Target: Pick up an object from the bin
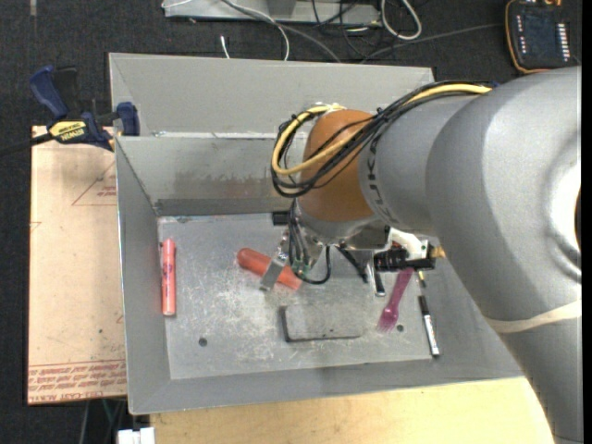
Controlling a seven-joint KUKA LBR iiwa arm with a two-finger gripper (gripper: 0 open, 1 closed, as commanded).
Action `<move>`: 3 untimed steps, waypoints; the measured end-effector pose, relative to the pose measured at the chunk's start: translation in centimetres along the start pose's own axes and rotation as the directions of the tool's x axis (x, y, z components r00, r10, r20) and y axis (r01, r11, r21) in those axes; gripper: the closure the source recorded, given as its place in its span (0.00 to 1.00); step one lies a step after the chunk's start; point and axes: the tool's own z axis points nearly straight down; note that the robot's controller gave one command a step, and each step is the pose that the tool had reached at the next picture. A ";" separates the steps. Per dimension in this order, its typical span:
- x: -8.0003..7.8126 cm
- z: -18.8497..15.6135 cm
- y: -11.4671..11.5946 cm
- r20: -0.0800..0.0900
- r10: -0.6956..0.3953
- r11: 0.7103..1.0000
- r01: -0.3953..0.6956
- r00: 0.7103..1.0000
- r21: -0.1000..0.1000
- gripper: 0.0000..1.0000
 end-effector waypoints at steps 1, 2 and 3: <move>0.0 0.0 0.0 0.000 0.000 1.000 0.000 1.000 0.000 1.00; 0.2 -1.1 -0.2 -0.007 -0.001 1.000 0.001 1.000 0.006 1.00; 0.2 -5.8 -0.1 -0.005 -0.003 1.000 0.003 1.000 0.004 1.00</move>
Offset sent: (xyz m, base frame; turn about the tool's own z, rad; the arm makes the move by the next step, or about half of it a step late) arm 0.0000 0.0001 0.0578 0.0000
